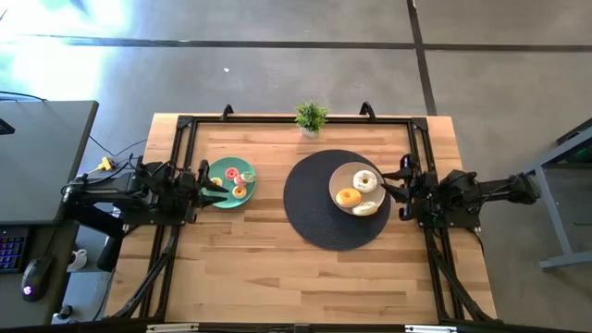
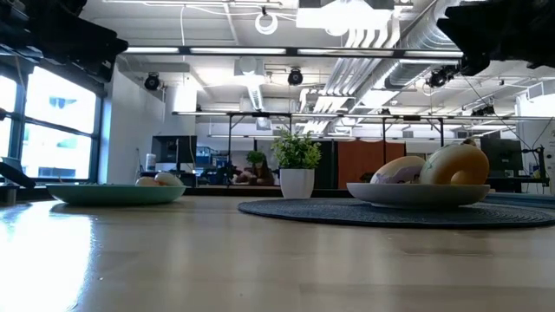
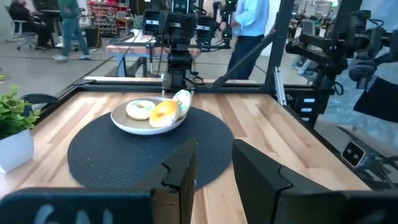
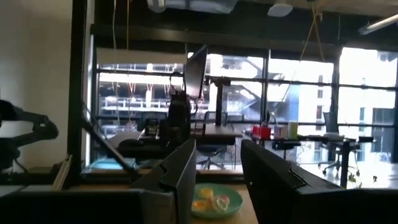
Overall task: Pick & Place donuts
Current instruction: Return to Home Position
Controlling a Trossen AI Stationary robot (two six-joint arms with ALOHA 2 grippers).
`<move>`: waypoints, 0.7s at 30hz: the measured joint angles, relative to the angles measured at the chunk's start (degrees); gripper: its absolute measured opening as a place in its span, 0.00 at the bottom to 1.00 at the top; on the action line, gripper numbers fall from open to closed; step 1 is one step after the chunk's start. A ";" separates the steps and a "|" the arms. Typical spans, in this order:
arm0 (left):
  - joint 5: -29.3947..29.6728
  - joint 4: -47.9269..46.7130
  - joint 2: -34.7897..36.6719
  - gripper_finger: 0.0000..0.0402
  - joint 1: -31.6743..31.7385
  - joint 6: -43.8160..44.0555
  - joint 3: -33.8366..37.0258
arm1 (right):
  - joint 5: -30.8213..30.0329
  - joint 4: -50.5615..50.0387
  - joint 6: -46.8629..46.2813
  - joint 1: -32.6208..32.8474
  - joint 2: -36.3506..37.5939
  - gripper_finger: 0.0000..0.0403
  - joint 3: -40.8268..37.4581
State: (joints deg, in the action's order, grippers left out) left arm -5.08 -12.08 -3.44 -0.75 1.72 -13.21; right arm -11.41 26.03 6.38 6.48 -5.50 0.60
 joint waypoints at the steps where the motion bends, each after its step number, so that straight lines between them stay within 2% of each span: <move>1: -0.02 0.00 0.00 0.25 0.00 0.01 0.00 | 0.35 -2.37 -0.37 0.00 1.20 0.31 0.00; 4: -0.76 0.73 0.00 0.25 0.00 0.31 0.35 | 0.33 -11.68 -3.10 0.01 4.57 0.31 0.00; 7: -1.27 5.48 0.04 0.25 0.00 1.53 3.41 | -0.80 -15.68 -5.89 0.00 5.40 0.31 0.00; 13: -2.33 15.57 0.07 0.25 0.00 2.37 8.33 | -1.89 -14.65 -5.89 0.00 5.18 0.31 0.00; 21: -2.02 18.78 -0.02 0.25 0.00 5.49 12.25 | -1.95 -14.65 -6.35 0.00 5.18 0.31 0.00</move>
State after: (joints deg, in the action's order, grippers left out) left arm -7.10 6.70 -3.46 -0.75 7.20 -0.96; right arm -13.37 11.39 0.03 6.48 -0.32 0.60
